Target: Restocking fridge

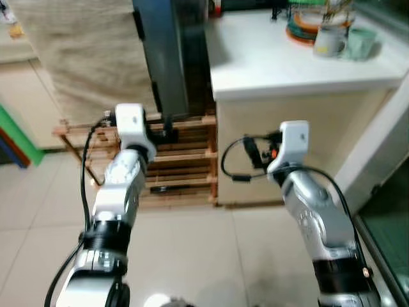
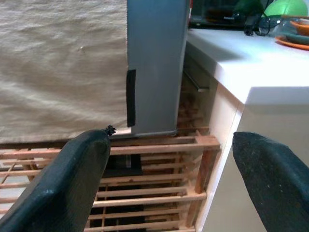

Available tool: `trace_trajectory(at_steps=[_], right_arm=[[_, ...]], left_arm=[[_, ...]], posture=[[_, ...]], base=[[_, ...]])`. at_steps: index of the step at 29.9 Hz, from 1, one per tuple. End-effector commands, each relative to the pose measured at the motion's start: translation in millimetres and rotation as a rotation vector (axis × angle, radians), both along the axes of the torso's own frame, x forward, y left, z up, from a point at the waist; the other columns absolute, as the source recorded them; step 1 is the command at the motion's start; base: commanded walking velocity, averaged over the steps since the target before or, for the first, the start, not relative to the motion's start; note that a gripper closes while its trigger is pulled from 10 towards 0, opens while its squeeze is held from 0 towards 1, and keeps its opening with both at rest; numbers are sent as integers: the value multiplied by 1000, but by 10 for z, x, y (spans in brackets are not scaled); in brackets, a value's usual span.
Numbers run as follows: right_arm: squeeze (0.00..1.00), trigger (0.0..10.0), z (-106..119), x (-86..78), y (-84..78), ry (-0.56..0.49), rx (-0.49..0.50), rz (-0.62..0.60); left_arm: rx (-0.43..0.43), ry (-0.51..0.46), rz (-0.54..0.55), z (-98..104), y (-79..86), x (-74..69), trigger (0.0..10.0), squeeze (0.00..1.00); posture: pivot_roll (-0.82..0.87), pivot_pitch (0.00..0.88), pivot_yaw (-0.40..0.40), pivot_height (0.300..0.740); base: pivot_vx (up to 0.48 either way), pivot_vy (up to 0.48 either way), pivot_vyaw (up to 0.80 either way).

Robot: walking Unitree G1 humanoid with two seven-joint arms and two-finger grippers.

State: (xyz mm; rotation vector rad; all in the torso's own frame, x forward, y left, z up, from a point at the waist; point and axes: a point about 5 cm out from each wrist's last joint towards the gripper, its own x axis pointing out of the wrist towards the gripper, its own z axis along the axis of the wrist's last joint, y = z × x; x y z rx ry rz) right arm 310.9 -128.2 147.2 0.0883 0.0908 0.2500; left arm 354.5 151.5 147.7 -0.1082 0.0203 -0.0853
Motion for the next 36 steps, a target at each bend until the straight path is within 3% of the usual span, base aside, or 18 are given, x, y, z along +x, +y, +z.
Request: trace_trajectory(at_steps=[1,4,5,7,8,9,11,14,18,24,28,33,36], right_arm=[[0,10000,20,11,-62,-17,2,-22],[0,10000,-12,-18,-159,-22,-8,-62],[0,10000,-83,-72,-329,-15,-32,-139],[0,10000,-117,-106,-417,-15,-56,-178],[0,10000,-206,-214,-621,-28,-154,-254],[0,10000,-206,-214,-621,-28,-154,-254],[0,10000,-279,-352,-793,-34,-200,-316],[0,10000,-307,-497,-910,-55,-210,-369],[0,10000,-344,-572,-905,-89,-226,-384],[0,10000,-374,-537,-768,-95,-189,-335],[0,10000,-448,-532,-741,-21,-56,-352],[0,10000,-534,-613,-799,-15,-130,-384],[0,10000,-547,-628,-814,-8,-128,-391]], left_arm=[[-16,13,-12,13,-70,34,10000,0],[12,8,-22,13,-60,29,10000,0],[61,0,-25,2,17,-12,10000,0],[83,-3,-25,-6,61,-40,10000,0],[156,-4,-50,-65,168,-149,10000,0],[156,-4,-50,-65,168,-149,10000,0],[217,17,-61,-173,279,-289,10000,0],[182,66,-26,-276,388,-412,10000,0],[85,2,36,-169,362,-415,10000,0],[71,12,56,-130,306,-367,10000,0],[80,71,55,-220,326,-402,10000,0],[85,112,37,-338,312,-495,10000,0],[86,111,42,-330,345,-475,10000,0]], posture=[[-172,0,110,740],[-170,0,111,740],[-167,0,110,740],[-166,0,110,740],[-164,0,110,740],[-164,0,110,740],[-157,0,109,740],[-154,0,104,740],[-153,0,99,740],[-154,0,102,740],[-155,0,107,740],[-153,0,110,740],[-152,0,109,740]], base=[[0,480,0],[0,480,0],[0,480,0],[0,480,0],[0,480,0],[0,480,0],[0,403,0],[0,109,0],[66,100,0],[318,360,0],[328,351,0],[326,352,0],[325,352,0]])
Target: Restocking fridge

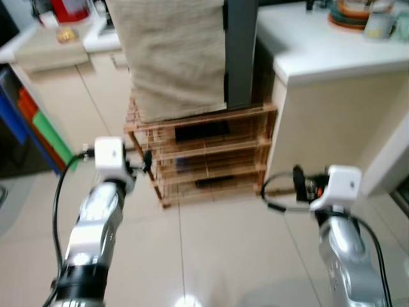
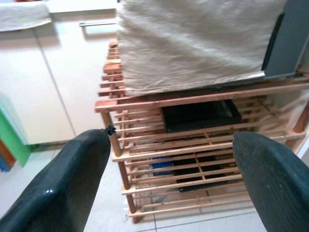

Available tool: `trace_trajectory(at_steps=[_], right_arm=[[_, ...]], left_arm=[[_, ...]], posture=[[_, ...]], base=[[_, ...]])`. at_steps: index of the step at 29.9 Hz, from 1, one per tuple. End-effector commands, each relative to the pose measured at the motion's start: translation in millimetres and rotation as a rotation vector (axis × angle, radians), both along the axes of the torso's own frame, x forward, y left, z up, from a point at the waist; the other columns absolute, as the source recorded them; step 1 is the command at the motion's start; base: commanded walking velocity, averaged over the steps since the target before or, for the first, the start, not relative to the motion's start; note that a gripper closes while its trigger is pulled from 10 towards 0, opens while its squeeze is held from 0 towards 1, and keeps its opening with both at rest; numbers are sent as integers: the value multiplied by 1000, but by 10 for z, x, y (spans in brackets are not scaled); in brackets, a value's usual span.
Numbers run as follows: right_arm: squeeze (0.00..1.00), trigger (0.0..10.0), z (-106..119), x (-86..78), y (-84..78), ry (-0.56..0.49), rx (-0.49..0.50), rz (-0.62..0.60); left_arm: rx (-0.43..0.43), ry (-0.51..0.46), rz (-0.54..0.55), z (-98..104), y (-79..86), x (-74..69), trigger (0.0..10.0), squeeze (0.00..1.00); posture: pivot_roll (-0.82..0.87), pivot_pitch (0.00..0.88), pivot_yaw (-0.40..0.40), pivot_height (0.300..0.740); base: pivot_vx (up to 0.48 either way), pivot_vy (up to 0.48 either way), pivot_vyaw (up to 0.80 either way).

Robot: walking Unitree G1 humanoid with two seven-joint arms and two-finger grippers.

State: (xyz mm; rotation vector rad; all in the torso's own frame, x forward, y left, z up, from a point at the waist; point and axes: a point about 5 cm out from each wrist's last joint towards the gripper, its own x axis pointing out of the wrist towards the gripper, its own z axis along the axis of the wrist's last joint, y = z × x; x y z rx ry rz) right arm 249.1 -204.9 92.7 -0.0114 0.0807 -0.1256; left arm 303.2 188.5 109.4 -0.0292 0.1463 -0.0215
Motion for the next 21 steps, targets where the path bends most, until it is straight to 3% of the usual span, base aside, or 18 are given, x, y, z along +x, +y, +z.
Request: trace_trajectory(at_steps=[1,5,16,21], right_arm=[[0,10000,-3,-11,-47,-1,-13,-20],[0,10000,-29,4,0,14,-6,1],[0,10000,-47,-36,-34,15,-19,-27],[0,10000,-58,-67,-25,15,-11,-31]], left_arm=[[0,-14,-15,53,-25,38,10000,0],[17,-75,-15,226,12,166,10000,0],[-38,-37,-34,174,-73,160,10000,0],[-39,-40,-104,165,-156,152,10000,0]], posture=[[-152,0,109,740],[-146,0,105,740],[-146,0,108,740],[-145,0,111,740]], base=[[326,352,0],[326,352,0],[384,283,0],[326,346,-788]])
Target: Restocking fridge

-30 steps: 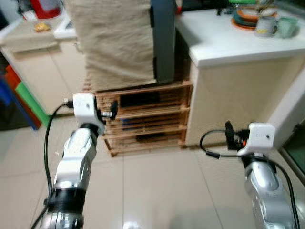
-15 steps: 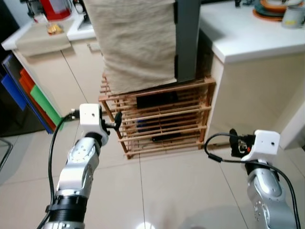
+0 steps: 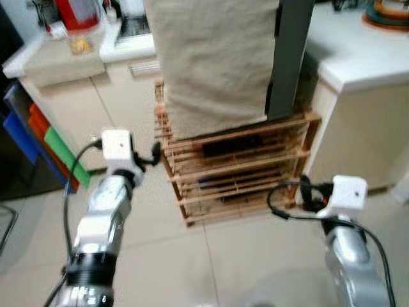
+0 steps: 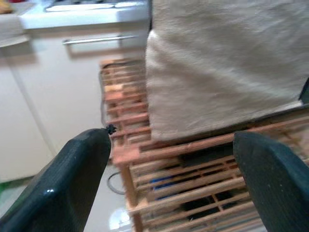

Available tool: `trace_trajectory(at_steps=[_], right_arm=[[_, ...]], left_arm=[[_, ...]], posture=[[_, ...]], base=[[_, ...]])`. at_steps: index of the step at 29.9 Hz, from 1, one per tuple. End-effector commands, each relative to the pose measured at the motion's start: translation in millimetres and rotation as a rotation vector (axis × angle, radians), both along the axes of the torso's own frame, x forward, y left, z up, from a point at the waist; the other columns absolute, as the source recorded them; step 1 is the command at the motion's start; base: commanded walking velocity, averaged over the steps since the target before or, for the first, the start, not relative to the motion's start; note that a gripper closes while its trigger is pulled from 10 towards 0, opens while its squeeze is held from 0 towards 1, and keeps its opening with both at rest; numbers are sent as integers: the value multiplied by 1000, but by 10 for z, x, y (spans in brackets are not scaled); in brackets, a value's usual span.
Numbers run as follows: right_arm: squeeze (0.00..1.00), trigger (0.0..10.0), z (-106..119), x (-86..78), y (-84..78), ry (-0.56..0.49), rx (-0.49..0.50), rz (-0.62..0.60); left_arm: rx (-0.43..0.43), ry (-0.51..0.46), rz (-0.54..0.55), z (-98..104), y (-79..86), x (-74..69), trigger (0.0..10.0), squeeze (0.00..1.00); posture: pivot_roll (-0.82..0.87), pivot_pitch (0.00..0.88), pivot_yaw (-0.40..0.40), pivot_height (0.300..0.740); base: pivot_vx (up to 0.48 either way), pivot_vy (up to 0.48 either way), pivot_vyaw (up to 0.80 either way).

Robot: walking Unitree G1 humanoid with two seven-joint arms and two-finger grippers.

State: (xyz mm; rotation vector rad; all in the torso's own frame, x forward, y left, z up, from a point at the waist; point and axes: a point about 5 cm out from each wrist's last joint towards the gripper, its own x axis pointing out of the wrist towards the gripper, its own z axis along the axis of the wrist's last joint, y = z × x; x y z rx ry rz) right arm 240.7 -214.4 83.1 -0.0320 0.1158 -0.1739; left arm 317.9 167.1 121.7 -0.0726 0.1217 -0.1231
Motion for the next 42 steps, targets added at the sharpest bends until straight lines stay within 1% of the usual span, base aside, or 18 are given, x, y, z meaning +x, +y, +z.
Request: trace_trajectory(at_steps=[1,9,10,12,18,22,26,33,35,40,42], right_arm=[[0,10000,40,17,68,-22,11,15],[0,10000,47,36,69,-29,4,14],[0,10000,52,39,67,-32,0,14],[0,10000,49,38,64,-31,-2,14],[0,10000,36,44,67,-28,-3,17],[0,10000,33,54,71,-27,-8,26],[0,10000,30,56,66,-25,-13,28],[0,10000,50,72,84,-32,-22,37],[0,10000,60,78,83,-36,-33,36],[0,10000,61,77,92,-36,-34,42],[0,10000,63,75,95,-37,-32,44]], left_arm=[[13,-14,-21,38,39,6,10000,0],[0,-40,-66,90,-22,33,10000,0],[-13,-62,-82,122,-32,34,10000,0],[-38,-82,-102,155,-55,20,10000,0],[-50,-118,-137,193,-112,-23,10000,0],[-79,-148,-169,217,-147,-79,10000,0],[-75,-152,-175,206,-146,-119,10000,0],[-57,-160,-170,219,-155,-90,10000,0],[-52,-170,-170,231,-156,-83,10000,0],[-63,-161,-171,222,-162,-86,10000,0],[-48,-166,-163,223,-164,-80,10000,0]], posture=[[-145,0,112,740],[-150,0,116,740],[-150,0,117,740],[-151,0,117,740],[-147,0,115,740],[-143,0,110,740],[-142,0,105,740],[-145,0,103,740],[-145,0,103,740],[-150,0,103,740],[-151,0,100,740]], base=[[274,394,-769],[200,411,-764],[0,480,-756],[0,480,-747],[0,480,-741],[0,467,-739],[-203,408,-738],[-282,391,-729],[0,450,-694],[0,469,-679],[0,480,-663]])
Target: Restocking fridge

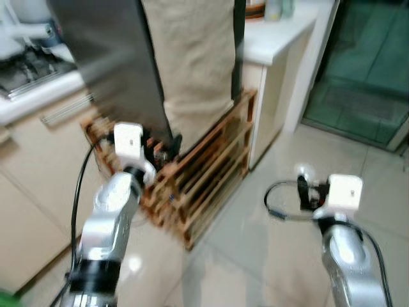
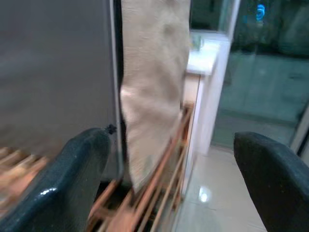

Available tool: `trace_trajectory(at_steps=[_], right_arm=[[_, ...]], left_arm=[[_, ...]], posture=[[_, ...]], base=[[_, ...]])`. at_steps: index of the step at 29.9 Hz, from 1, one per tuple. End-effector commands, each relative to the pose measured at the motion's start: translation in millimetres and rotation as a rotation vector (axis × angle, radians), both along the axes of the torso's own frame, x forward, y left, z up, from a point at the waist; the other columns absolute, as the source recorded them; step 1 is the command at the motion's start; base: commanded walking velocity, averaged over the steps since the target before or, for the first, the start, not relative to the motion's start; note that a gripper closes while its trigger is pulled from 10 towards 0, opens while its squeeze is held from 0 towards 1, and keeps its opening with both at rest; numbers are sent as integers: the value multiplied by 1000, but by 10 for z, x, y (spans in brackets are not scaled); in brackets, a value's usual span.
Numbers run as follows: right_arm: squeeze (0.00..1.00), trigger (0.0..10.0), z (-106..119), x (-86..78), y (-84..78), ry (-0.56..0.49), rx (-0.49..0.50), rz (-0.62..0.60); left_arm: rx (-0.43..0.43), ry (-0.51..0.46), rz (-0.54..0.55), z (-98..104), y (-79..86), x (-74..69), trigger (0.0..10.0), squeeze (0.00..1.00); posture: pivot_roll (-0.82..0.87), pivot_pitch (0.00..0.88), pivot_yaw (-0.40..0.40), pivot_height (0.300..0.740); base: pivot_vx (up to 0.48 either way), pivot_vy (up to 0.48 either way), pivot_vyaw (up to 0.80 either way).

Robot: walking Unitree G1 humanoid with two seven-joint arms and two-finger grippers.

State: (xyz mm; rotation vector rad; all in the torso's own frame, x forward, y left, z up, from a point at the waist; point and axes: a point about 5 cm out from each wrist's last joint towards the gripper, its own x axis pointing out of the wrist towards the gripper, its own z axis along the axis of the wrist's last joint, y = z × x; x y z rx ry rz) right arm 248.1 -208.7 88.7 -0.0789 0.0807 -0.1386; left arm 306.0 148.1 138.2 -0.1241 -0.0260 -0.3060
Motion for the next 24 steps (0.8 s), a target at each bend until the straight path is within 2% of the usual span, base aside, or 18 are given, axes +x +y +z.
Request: trace_trajectory(at_steps=[1,7,9,10,12,14,15,17,20,24], right_arm=[[0,10000,8,2,45,-8,17,10],[0,10000,64,35,53,-31,1,10],[0,10000,244,56,64,-115,-52,2],[0,10000,406,59,72,-190,-67,-17],[0,10000,493,50,72,-231,-67,-32],[0,10000,620,-61,63,-281,-59,-74],[0,10000,620,-61,63,-281,-59,-74],[0,10000,603,-193,65,-259,-73,-76],[0,10000,526,-245,43,-212,-67,-75],[0,10000,463,-205,40,-183,-59,-83]], left_arm=[[26,-24,22,61,25,45,10000,0],[52,-61,12,102,-16,63,10000,0],[68,-109,36,181,-12,72,10000,0],[70,-143,32,247,-24,71,10000,0],[70,-165,26,289,-37,66,10000,0],[74,-207,-5,385,-76,18,10000,0],[74,-207,-5,385,-76,18,10000,0],[61,-165,-28,352,-70,-71,10000,0],[57,-129,-34,292,-69,-123,10000,0],[63,-99,-6,243,-106,-60,10000,0]], posture=[[-151,0,100,740],[-152,0,99,740],[-151,0,100,740],[-151,0,99,740],[-151,0,99,740],[-147,0,98,740],[-147,0,98,740],[-149,0,99,740],[-150,0,97,740],[-154,0,101,740]], base=[[0,394,-638],[0,0,0],[382,0,0],[480,0,0],[480,0,0],[480,0,0],[480,0,0],[480,0,0],[480,0,0],[480,0,0]])
